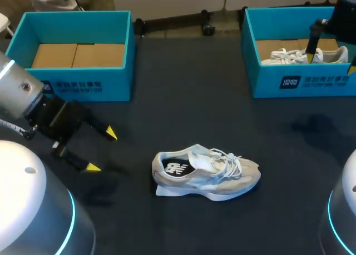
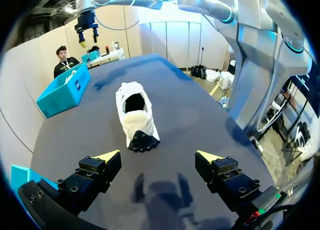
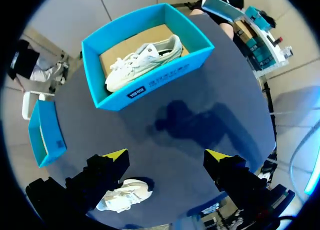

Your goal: Take the shoe out of the shoebox, open the shoe tongue, remove and reinsert the insole, then place the shoe into the shoebox

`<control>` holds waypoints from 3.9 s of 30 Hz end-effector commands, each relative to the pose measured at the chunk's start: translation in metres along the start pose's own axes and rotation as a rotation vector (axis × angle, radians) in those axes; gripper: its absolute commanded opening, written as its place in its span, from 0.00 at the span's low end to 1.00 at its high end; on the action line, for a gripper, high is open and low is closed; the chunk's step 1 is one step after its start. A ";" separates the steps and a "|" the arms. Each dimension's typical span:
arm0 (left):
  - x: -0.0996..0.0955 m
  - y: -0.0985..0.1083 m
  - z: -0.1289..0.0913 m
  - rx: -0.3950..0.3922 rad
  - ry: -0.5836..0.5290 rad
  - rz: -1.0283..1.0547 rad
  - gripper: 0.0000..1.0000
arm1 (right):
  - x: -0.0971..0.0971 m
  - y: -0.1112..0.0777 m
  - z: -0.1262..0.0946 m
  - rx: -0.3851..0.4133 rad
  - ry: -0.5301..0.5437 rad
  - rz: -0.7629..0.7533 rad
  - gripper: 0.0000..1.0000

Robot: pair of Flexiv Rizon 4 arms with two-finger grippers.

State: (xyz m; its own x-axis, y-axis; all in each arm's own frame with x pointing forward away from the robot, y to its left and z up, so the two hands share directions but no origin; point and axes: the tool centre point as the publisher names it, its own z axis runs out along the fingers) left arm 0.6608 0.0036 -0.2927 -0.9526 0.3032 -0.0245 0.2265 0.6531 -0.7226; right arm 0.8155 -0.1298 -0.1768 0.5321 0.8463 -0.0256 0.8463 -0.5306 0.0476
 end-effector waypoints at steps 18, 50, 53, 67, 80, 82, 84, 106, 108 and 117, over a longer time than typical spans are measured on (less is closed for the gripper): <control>0.010 0.014 0.037 0.063 -0.030 0.031 1.00 | 0.021 -0.074 0.015 -0.059 0.031 -0.103 1.00; 0.002 0.026 0.046 0.131 -0.042 -0.020 1.00 | 0.027 -0.089 0.016 -0.062 0.064 -0.192 1.00; 0.000 0.032 0.047 0.158 -0.054 -0.027 1.00 | 0.027 -0.089 0.016 -0.062 0.064 -0.192 1.00; -0.007 0.041 0.080 0.275 -0.115 -0.115 1.00 | 0.027 -0.089 0.016 -0.062 0.064 -0.192 1.00; -0.006 0.033 0.090 0.327 -0.134 -0.233 1.00 | 0.027 -0.089 0.016 -0.062 0.064 -0.192 1.00; -0.006 0.033 0.090 0.327 -0.134 -0.233 1.00 | 0.027 -0.089 0.016 -0.062 0.064 -0.192 1.00; -0.006 0.033 0.090 0.327 -0.134 -0.233 1.00 | 0.027 -0.089 0.016 -0.062 0.064 -0.192 1.00; -0.015 0.034 0.097 0.343 -0.178 -0.259 1.00 | 0.027 -0.089 0.016 -0.062 0.064 -0.192 1.00; -0.016 0.034 0.099 0.350 -0.173 -0.262 1.00 | 0.027 -0.089 0.016 -0.062 0.064 -0.192 1.00; -0.018 0.032 0.107 0.372 -0.162 -0.274 1.00 | 0.027 -0.089 0.016 -0.062 0.064 -0.192 1.00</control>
State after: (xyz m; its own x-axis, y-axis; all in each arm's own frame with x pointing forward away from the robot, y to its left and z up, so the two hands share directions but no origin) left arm 0.6614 -0.0521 -0.3853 -0.9932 0.0222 0.1146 -0.0966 0.3941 -0.9140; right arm 0.7543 -0.0605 -0.1962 0.3567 0.9339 0.0225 0.9277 -0.3570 0.1093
